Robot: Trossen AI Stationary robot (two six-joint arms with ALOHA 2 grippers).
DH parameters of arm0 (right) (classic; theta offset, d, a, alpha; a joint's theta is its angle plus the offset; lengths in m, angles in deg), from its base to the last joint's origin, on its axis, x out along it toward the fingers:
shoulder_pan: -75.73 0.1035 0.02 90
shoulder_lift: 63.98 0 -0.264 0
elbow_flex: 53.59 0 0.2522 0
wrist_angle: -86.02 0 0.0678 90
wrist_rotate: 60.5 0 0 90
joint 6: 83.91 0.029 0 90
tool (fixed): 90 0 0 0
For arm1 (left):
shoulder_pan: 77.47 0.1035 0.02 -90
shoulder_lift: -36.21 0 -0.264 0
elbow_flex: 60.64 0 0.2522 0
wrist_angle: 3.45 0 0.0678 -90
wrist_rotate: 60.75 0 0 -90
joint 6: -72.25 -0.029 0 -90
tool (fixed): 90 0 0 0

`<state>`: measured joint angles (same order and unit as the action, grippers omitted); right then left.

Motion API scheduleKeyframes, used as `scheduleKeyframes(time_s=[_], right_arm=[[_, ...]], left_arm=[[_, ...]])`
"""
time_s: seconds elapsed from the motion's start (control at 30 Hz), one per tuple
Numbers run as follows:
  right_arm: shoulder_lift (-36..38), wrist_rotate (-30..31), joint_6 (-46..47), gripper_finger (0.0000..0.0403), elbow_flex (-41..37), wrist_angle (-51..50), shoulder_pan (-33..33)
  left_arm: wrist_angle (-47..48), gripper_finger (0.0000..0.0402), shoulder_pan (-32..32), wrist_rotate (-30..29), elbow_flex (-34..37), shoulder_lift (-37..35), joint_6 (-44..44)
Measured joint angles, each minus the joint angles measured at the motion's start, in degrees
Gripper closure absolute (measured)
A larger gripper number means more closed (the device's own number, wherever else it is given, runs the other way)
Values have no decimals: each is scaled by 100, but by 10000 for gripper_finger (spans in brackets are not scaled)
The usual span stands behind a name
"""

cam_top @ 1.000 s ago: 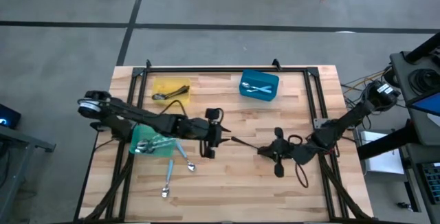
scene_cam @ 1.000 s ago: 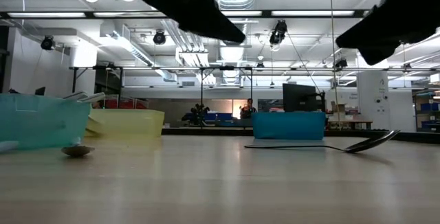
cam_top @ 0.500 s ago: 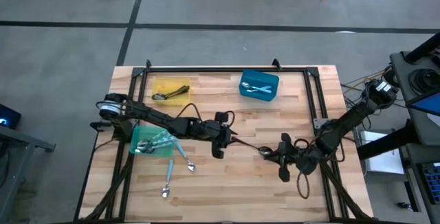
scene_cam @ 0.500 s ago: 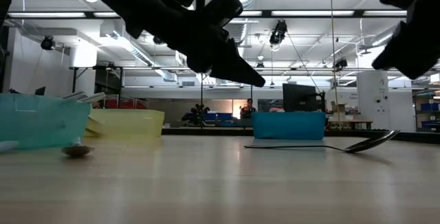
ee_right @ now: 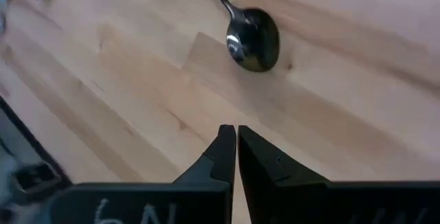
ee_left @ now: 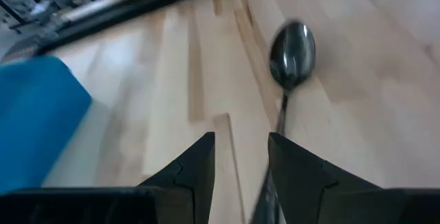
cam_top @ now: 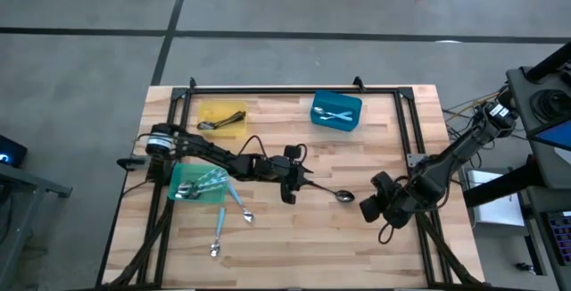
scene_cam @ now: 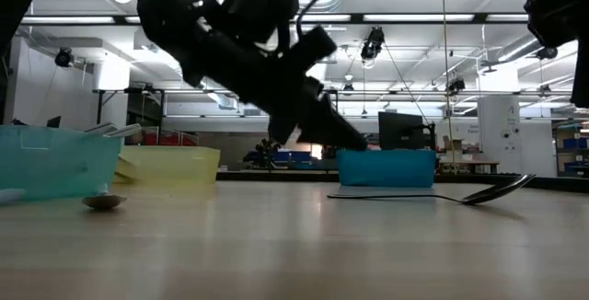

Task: Sort silverware by color (type)
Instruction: Put the black spoon into the yellow bin

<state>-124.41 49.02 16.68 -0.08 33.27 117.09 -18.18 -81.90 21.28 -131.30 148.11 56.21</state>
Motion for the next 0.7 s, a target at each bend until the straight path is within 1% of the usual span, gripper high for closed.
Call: scheduleKeyframes(time_s=[0.1, 0.2, 0.27, 0.37, 0.47, 0.7], right_arm=[[0, -23, 515, 393, -2, 8, -11], [0, -25, 633, 386, -4, 30, -13], [-4, -25, 732, 374, -4, 37, -13], [-76, -22, 857, 345, -4, 65, -26], [-216, -26, 1060, 314, -17, -16, -215], [-343, -202, 738, 247, -98, 110, -661]], left_arm=[[-56, 286, 16, 2, 0, 239, 7], [-220, 286, 16, 2, 0, 450, 18], [-271, 286, 20, 2, 0, 547, 20], [-332, 286, 20, 2, 2, 654, 22], [-337, 286, 22, 4, 2, 748, 22], [-342, 286, 43, 12, 2, 872, 50]])
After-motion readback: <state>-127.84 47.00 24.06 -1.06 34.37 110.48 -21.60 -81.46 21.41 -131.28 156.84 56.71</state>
